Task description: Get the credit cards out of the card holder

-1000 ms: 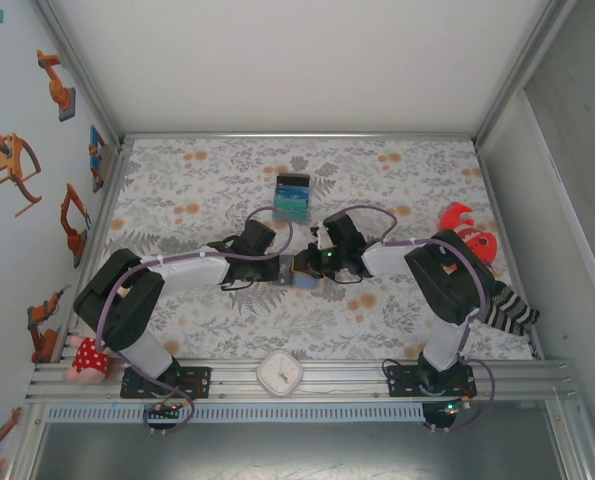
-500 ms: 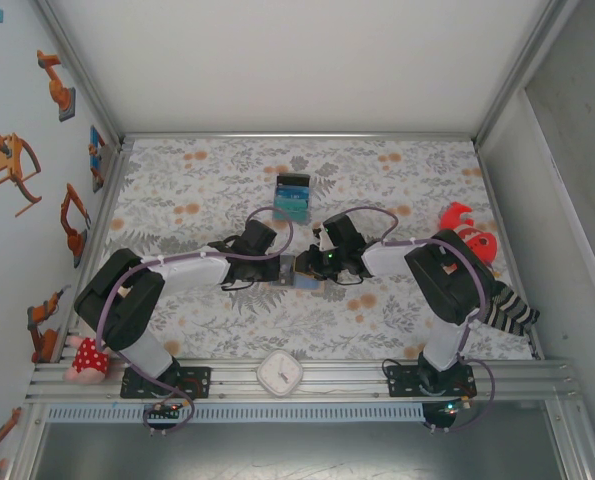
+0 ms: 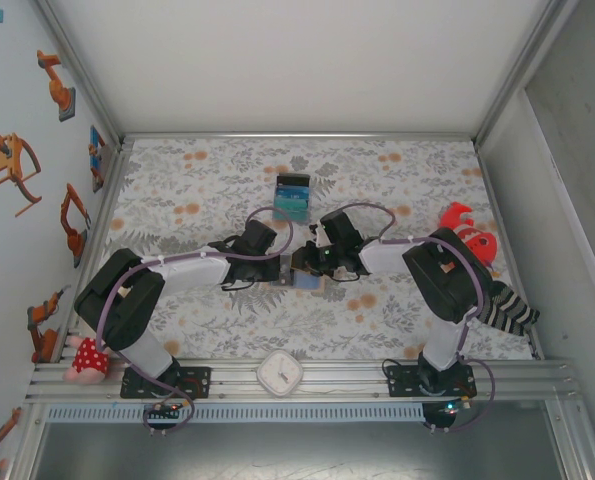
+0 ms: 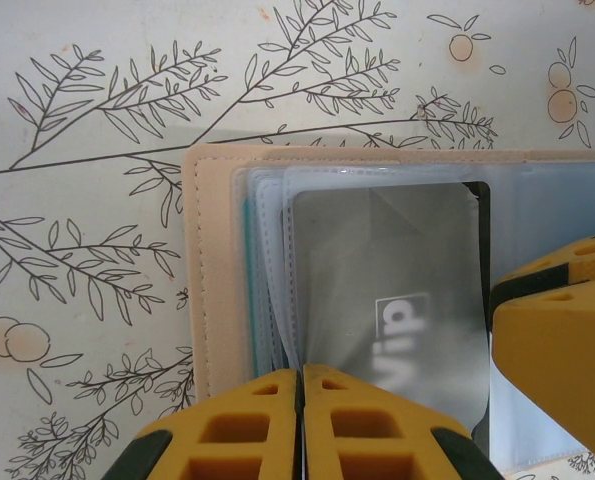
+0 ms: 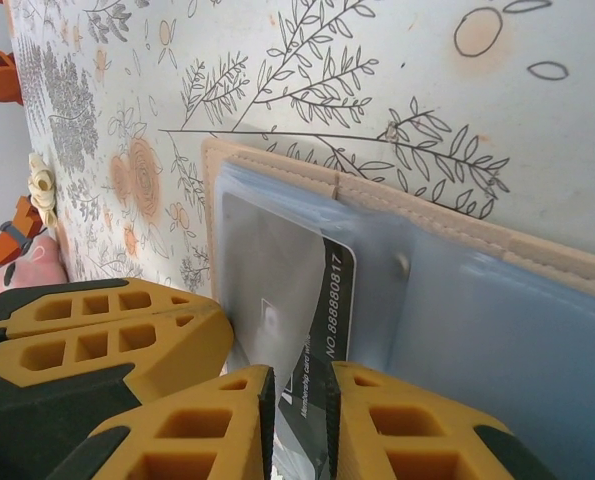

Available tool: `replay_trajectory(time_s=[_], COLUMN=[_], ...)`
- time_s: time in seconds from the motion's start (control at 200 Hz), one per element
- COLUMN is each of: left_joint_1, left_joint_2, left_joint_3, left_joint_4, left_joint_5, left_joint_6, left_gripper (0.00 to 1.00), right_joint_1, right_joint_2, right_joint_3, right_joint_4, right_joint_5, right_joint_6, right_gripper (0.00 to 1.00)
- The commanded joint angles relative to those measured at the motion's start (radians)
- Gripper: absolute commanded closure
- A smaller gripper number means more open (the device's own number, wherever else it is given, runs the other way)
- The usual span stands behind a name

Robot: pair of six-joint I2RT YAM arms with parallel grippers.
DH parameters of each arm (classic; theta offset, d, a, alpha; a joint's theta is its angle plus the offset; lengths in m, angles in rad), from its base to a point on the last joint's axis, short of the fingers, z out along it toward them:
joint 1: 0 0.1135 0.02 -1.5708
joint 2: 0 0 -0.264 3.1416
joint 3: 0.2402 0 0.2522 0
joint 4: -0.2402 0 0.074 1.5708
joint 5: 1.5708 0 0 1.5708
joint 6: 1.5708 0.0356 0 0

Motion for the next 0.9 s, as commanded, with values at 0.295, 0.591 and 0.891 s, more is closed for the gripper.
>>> replay_trajectory(time_s=[0.295,0.591,0.891], left_joint_1=[-0.011,-0.011,-0.01], left_joint_2=[0.02,0.021,0.029], left_joint_3=[0.004,0.006,0.014], left_joint_4=[-0.034,-0.031,-0.031], left_joint_5=[0.004,0.009,0.014], left_joint_6=[-0.012,-0.015,-0.016], left_gripper=[0.91,0.91,0.92], right_joint_1=[0.009,0.011,0.011], right_joint_2=[0.015,0.019,0.037], right_joint_3=[0.029,0.031,0.028], right_joint_4=[-0.059,-0.053,-0.035], right_joint_5=[0.042,0.038,0.027], right_joint_6=[-0.015,-0.011,-0.003], right_gripper=[0.79,0.81,0.82])
